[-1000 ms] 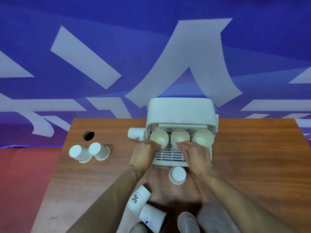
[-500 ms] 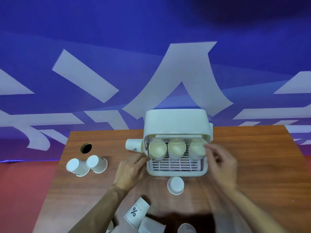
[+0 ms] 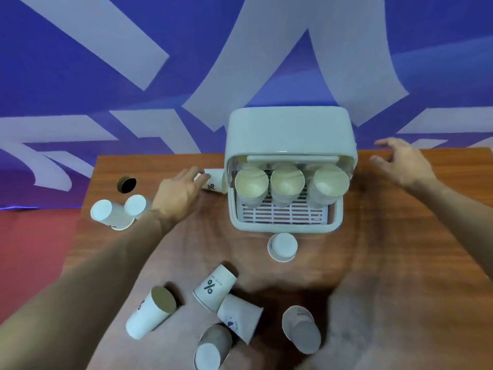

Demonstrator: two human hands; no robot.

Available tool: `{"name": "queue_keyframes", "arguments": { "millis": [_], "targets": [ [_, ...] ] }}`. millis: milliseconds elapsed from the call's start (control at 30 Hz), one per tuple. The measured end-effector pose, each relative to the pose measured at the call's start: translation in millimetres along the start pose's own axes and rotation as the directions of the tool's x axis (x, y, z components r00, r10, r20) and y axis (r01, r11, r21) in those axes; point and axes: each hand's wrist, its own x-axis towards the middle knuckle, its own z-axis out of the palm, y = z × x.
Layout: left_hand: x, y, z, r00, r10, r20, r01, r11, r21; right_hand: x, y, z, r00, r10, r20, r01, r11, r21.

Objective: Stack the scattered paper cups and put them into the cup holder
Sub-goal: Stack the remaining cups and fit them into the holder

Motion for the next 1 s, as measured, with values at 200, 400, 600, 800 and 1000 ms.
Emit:
{"name": "queue_keyframes", "arguments": {
  "millis": [200,400,600,800,1000],
  "targets": [
    [10,-8,18,0.980,0.178,0.086,-0.187,0.975,0.121,14,-9,32,0.995,-0.038,0.092,0.054,0.983,-0.176],
    [13,-2,34,0.982,0.152,0.115,-0.173,0.963,0.204,15,-13,43,0.996,-0.032,0.082,0.048,0.978,-0.204],
    [21,-3,36,0.965,0.243,0.099,-0.261,0.929,0.264,20,-22,37,0.992,-0.105,0.065,0.113,0.984,-0.135],
    [29,-9,31,0.915,0.394,0.085,-0.401,0.868,0.292,23,-34,32,0.976,-0.176,0.125,0.192,0.973,-0.129],
    [33,-20,24,0.863,0.494,0.105,-0.494,0.782,0.380,16,-27,37,0.984,-0.118,0.134,0.138,0.979,-0.147]
  ]
}}
